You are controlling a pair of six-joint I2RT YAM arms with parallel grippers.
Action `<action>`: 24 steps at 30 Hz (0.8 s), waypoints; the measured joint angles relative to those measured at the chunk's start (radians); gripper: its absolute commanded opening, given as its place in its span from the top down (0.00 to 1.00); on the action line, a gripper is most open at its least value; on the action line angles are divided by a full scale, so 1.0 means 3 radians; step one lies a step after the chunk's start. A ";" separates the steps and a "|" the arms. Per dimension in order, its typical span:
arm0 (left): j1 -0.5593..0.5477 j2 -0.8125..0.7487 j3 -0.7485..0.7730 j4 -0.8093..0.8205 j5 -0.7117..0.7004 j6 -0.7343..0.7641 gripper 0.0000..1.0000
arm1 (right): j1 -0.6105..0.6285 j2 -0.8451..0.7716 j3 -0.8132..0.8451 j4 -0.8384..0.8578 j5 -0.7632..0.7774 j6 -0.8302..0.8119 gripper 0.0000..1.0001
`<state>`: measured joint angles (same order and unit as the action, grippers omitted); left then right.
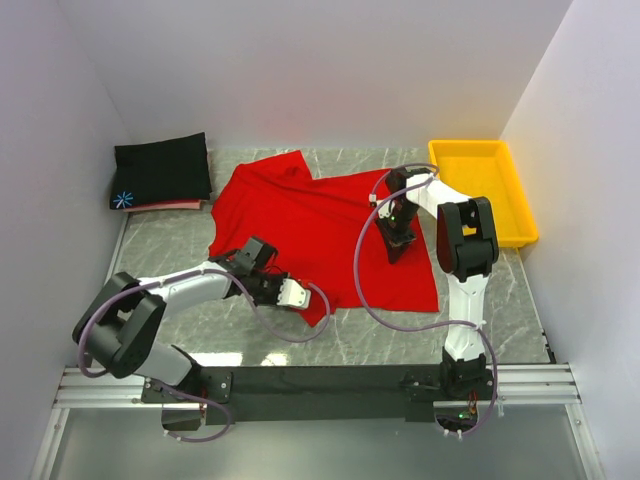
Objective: Fold and stack the t-shirts
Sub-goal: Flatten the tshirt out
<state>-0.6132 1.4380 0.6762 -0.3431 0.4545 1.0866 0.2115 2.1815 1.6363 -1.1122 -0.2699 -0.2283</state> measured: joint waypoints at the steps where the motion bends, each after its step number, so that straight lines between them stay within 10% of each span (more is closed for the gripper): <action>1: -0.0001 0.0028 0.0013 0.0037 -0.0008 0.0000 0.71 | 0.0000 0.0000 0.0000 -0.0003 0.0000 0.0000 0.90; 9: -0.0006 0.0116 0.0066 0.0062 -0.0014 0.0046 0.99 | 0.0000 0.0003 0.0005 -0.0009 0.0010 0.0000 0.91; 24: -0.0009 -0.0662 -0.0145 -0.0893 0.0004 0.0328 0.99 | 0.0000 0.0005 0.0008 -0.0009 0.0038 0.0001 0.91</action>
<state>-0.6159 1.2392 0.6327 -0.6109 0.4557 1.1851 0.2115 2.1830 1.6386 -1.1149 -0.2584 -0.2279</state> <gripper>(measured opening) 0.014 0.086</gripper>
